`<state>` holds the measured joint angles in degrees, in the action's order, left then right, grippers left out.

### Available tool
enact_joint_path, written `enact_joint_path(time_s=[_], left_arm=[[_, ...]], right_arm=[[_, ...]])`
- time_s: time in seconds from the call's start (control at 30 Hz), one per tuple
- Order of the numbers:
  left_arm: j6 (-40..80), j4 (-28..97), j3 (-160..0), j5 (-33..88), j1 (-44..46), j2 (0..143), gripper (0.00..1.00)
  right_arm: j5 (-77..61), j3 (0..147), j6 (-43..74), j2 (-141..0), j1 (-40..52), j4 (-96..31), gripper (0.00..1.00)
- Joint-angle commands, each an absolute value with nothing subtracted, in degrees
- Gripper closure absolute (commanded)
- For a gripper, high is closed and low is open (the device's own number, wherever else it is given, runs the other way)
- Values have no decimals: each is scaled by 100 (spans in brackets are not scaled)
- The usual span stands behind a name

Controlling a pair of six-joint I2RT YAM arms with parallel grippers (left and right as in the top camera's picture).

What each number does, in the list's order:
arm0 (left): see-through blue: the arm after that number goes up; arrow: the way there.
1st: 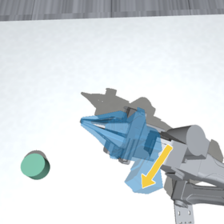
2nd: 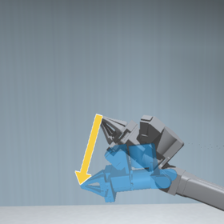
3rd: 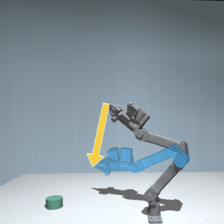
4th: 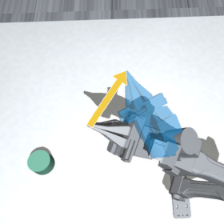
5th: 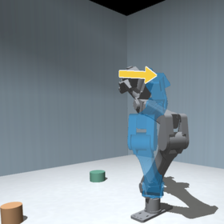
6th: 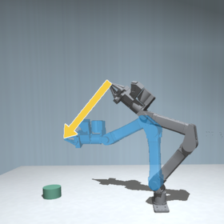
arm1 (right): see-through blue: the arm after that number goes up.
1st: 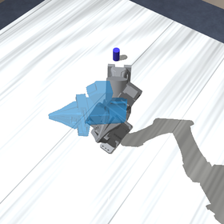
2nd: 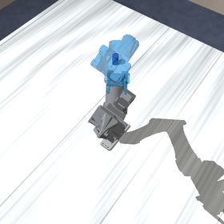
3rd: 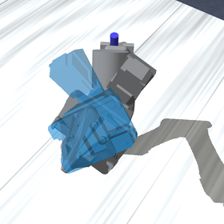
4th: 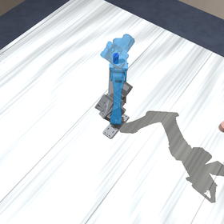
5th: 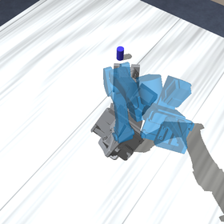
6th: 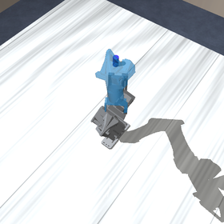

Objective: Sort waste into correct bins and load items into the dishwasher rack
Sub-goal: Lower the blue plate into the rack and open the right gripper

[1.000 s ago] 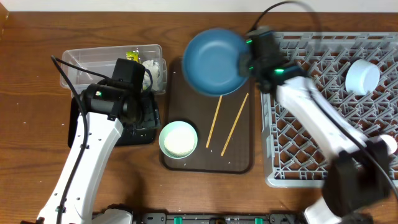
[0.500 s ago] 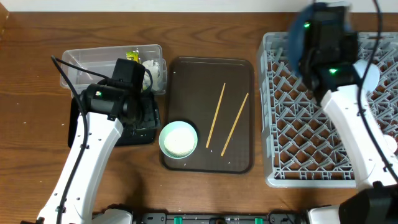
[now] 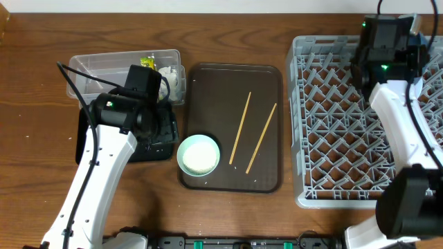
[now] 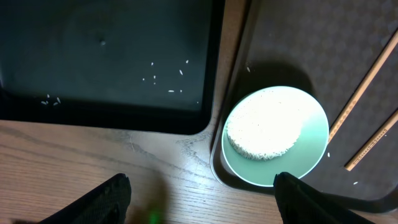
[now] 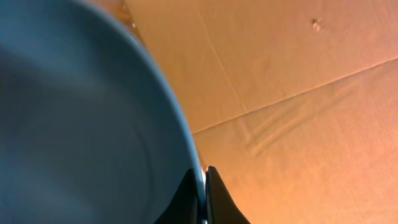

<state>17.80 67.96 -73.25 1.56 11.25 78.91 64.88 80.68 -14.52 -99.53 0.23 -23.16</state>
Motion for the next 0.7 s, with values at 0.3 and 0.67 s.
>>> enact_joint_path(time_s=[0.3,0.67], left_arm=[[1789,6810,-7334,172,1094,7856,23],[1789,6810,-7334,172,1094,7856,23]], right_arm=[[6582,8112,-729,-10326,694,-2606,99],[6276,8112,-1149,-10324,963,-2622,99]])
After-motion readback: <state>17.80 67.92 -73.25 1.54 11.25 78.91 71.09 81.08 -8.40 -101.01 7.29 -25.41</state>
